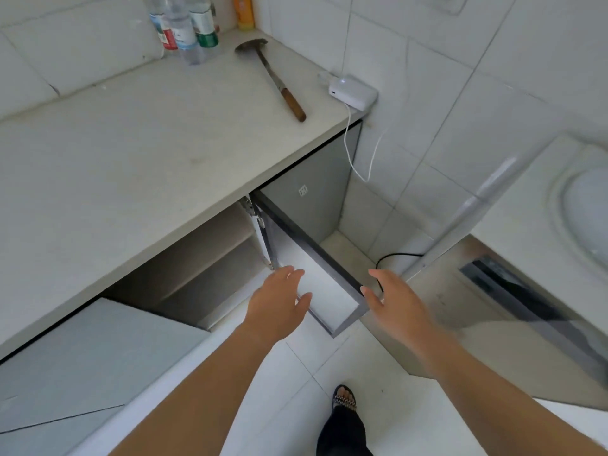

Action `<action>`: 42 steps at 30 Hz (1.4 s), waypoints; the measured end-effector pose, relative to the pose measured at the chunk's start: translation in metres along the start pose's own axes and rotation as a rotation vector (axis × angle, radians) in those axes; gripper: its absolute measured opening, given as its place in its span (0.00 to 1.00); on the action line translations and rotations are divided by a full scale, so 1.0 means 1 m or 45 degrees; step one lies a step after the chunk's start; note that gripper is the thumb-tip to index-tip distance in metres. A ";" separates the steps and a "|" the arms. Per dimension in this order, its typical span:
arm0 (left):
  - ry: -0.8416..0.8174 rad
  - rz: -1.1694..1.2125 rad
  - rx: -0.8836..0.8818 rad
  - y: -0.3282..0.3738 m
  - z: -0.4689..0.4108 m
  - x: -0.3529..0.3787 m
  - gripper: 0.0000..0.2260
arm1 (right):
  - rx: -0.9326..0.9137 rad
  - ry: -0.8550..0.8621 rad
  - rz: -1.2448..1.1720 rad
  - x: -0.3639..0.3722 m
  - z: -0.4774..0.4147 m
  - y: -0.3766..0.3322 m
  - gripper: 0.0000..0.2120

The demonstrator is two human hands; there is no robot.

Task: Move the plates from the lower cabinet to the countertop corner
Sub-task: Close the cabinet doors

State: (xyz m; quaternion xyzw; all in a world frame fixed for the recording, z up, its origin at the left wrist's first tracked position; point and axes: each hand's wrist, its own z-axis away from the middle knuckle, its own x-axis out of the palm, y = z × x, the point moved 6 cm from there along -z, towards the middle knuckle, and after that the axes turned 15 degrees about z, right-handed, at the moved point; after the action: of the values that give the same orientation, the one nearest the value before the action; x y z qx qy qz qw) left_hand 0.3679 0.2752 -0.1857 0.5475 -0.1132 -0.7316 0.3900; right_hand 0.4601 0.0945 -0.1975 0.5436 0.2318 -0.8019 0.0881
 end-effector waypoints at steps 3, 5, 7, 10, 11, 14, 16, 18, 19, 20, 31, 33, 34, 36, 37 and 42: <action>-0.089 -0.080 0.062 0.017 -0.022 0.023 0.24 | 0.008 -0.076 -0.051 0.011 -0.015 0.014 0.23; -0.091 -0.106 0.067 0.020 -0.035 0.031 0.24 | 0.001 -0.109 -0.073 0.018 -0.021 0.017 0.22; -0.076 -0.149 0.094 0.022 -0.049 0.034 0.24 | -0.019 -0.105 -0.083 0.023 -0.026 0.016 0.21; -0.078 -0.229 0.160 0.024 -0.067 0.034 0.23 | -0.010 -0.134 -0.117 0.029 -0.027 0.010 0.17; -0.094 -0.250 0.179 0.023 -0.072 0.033 0.23 | 0.002 -0.133 -0.136 0.031 -0.027 0.008 0.16; -0.160 -0.283 0.224 0.017 -0.081 0.033 0.23 | 0.070 -0.078 -0.205 0.034 -0.025 0.003 0.15; -0.193 -0.294 0.259 0.013 -0.080 0.031 0.23 | 0.137 -0.042 -0.229 0.037 -0.021 0.001 0.17; -0.229 -0.312 0.296 0.008 -0.077 0.027 0.23 | 0.190 -0.022 -0.240 0.042 -0.015 -0.005 0.18; -0.244 -0.327 0.314 0.004 -0.074 0.025 0.23 | 0.200 -0.012 -0.241 0.044 -0.011 -0.009 0.18; -0.258 -0.343 0.334 0.000 -0.071 0.023 0.23 | 0.206 -0.003 -0.247 0.048 -0.006 -0.014 0.18; -0.316 -0.414 0.531 -0.059 -0.033 -0.008 0.20 | 0.105 -0.170 -0.345 0.091 0.030 -0.084 0.11; -0.333 -0.447 0.550 -0.070 -0.026 -0.014 0.20 | 0.096 -0.202 -0.351 0.099 0.034 -0.097 0.12; -0.343 -0.461 0.557 -0.076 -0.023 -0.017 0.20 | 0.099 -0.218 -0.362 0.101 0.035 -0.104 0.13; -0.367 -0.500 0.544 -0.090 -0.017 -0.023 0.21 | 0.111 -0.224 -0.400 0.104 0.036 -0.113 0.15; -0.371 -0.519 0.537 -0.097 -0.014 -0.026 0.21 | 0.113 -0.210 -0.412 0.102 0.034 -0.117 0.15; -0.286 -0.438 0.392 -0.117 0.007 -0.042 0.24 | 0.062 -0.130 -0.355 0.080 0.012 -0.129 0.16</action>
State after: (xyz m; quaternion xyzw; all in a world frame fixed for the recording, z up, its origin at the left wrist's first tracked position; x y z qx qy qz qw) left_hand 0.3129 0.3810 -0.2227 0.5270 -0.1711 -0.8176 0.1567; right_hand 0.3675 0.2107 -0.2311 0.4667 0.2808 -0.8383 -0.0256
